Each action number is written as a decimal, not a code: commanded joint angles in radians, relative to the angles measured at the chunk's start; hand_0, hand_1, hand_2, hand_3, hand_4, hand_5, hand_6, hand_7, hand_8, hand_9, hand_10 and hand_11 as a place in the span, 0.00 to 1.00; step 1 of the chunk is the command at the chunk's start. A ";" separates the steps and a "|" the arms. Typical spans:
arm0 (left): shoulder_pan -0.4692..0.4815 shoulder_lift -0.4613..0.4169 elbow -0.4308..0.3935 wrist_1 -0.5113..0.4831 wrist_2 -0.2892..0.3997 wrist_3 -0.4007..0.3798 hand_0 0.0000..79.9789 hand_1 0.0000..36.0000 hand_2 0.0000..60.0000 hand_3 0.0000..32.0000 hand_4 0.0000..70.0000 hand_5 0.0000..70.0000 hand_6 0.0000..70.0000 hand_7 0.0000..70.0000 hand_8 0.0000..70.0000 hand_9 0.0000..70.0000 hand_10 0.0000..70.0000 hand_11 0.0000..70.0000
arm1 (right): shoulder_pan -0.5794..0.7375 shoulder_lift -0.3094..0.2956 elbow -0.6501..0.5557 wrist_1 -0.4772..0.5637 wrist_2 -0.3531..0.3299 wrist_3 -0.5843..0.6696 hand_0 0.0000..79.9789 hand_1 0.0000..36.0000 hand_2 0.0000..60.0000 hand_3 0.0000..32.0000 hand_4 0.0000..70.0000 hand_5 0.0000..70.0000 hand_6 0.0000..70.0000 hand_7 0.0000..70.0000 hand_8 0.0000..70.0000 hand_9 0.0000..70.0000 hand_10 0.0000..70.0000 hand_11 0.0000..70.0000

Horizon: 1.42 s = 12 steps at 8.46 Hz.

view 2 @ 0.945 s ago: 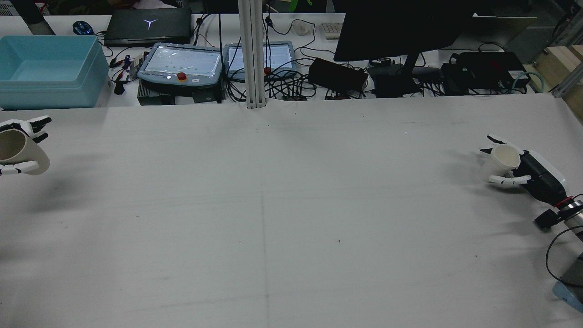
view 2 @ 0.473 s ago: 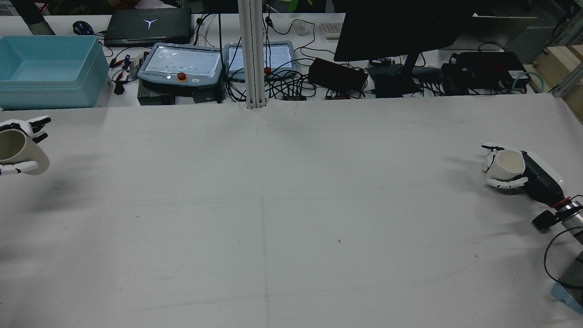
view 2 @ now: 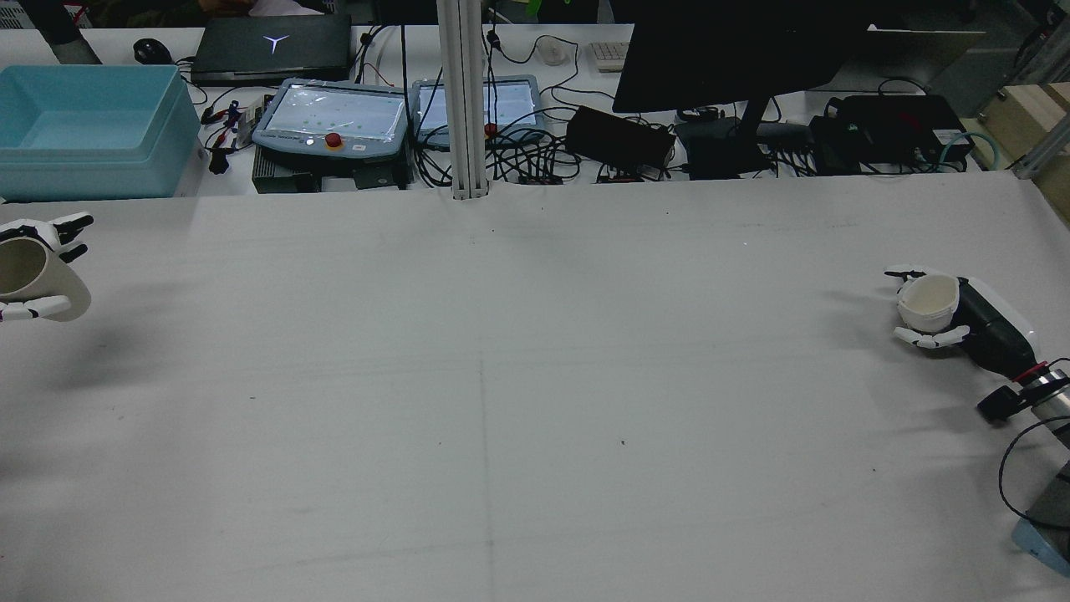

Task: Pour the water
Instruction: 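Lift both cups and bring them toward the table center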

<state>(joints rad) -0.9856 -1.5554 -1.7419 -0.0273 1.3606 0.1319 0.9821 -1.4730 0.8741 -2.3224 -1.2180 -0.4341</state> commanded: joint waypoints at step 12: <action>0.140 -0.220 -0.044 0.199 -0.005 0.012 1.00 1.00 1.00 0.00 0.48 1.00 0.27 0.20 0.16 0.07 0.09 0.19 | 0.070 -0.079 0.288 -0.177 -0.009 0.011 1.00 1.00 0.66 0.00 0.48 0.40 1.00 1.00 0.89 1.00 0.29 0.47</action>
<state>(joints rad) -0.9264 -1.6683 -1.7865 0.0903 1.3608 0.1388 1.0288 -1.5297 1.0345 -2.3730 -1.2213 -0.4272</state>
